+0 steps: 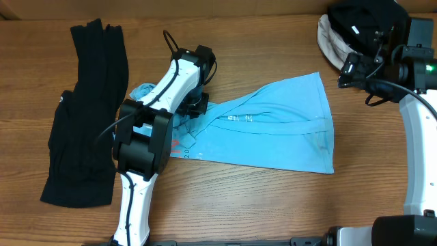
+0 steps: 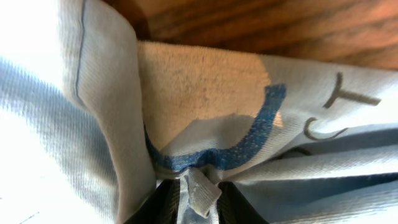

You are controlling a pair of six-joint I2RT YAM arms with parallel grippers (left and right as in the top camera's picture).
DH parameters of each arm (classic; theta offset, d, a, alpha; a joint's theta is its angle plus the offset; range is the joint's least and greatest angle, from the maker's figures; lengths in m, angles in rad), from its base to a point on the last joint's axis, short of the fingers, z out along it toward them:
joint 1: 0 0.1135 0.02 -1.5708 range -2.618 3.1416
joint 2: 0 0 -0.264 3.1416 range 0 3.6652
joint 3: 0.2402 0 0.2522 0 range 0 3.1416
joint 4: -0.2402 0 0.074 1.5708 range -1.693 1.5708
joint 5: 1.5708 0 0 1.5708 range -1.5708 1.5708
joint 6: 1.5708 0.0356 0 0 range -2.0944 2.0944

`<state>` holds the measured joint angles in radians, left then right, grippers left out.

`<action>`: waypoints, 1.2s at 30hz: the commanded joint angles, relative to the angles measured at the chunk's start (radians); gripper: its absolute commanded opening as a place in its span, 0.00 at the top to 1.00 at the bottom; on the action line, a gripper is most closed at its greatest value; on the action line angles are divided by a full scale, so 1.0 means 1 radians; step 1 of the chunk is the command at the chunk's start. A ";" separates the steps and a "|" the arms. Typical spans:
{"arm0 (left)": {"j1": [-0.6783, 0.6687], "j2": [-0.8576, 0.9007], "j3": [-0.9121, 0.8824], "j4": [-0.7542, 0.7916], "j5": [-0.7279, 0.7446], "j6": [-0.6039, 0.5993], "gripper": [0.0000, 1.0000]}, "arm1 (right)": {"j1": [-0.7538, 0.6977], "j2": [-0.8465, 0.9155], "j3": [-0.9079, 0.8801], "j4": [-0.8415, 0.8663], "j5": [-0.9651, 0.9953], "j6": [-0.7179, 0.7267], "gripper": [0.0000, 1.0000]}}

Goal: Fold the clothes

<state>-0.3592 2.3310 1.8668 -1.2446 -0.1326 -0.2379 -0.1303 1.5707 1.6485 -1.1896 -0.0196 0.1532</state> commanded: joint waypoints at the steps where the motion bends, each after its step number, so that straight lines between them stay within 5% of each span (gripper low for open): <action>1: 0.006 -0.010 0.031 -0.016 -0.004 -0.010 0.76 | -0.002 -0.003 0.006 0.006 0.000 -0.005 0.09; 16: 0.006 -0.010 0.056 0.033 0.059 -0.013 0.75 | -0.002 -0.003 0.006 0.006 0.000 -0.005 0.09; 24: 0.008 -0.010 0.050 0.025 0.054 -0.013 0.90 | -0.002 -0.003 0.006 0.006 0.000 -0.005 0.09; 36: 0.055 -0.010 0.097 -0.032 0.032 -0.009 0.96 | -0.002 -0.003 0.006 0.006 0.000 -0.004 0.10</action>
<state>-0.3378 2.3310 1.9099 -1.2518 -0.0898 -0.2379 -0.1303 1.5711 1.6485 -1.1892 -0.0196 0.1535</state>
